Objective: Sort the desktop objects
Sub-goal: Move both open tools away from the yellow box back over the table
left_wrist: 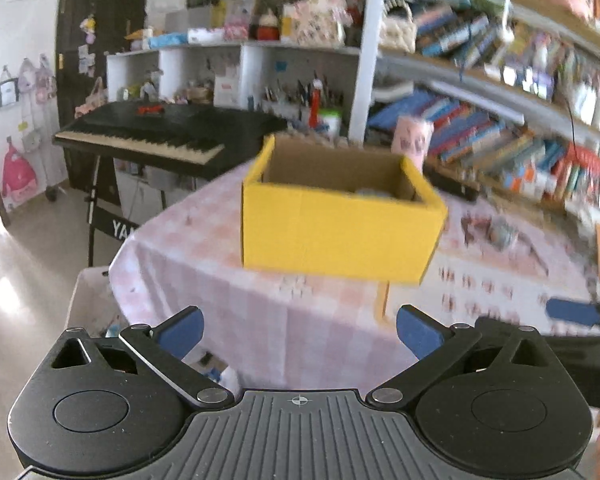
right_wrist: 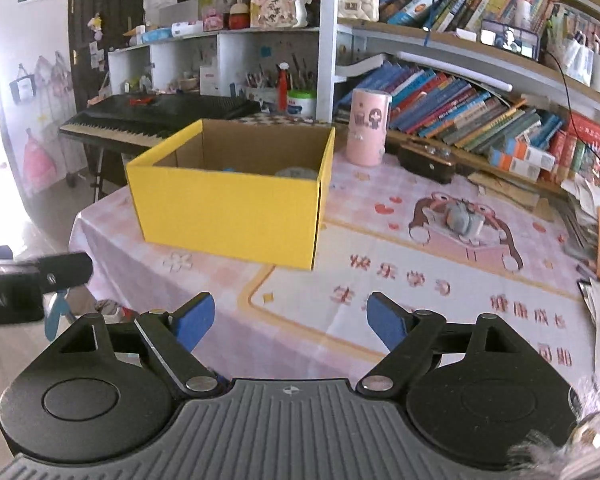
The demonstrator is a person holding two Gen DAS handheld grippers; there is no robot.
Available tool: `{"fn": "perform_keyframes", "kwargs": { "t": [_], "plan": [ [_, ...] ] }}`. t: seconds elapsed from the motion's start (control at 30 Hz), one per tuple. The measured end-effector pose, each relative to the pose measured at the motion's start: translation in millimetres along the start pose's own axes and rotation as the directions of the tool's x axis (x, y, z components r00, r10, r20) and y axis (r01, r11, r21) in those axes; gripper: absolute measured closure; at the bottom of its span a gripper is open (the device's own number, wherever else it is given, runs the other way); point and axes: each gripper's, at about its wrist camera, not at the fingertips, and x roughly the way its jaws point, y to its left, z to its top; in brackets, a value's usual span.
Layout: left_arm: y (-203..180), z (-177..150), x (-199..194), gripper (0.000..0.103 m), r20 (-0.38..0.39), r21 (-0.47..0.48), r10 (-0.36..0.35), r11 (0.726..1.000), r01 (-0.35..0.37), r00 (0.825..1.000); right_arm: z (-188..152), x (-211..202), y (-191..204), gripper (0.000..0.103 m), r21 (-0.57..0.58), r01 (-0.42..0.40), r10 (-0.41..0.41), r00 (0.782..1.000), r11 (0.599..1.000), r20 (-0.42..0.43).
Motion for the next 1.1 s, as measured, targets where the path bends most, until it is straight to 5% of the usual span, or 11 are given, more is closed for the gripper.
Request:
{"fn": "perform_keyframes", "kwargs": {
  "t": [1.1],
  "plan": [
    [-113.1, 0.1, 43.7, 0.000, -0.130, 0.194, -0.213, 0.952, 0.235, 0.968, -27.9, -7.6, -97.9, 0.018, 0.185, 0.210, -0.187, 0.973, 0.960, -0.137]
  ]
}}
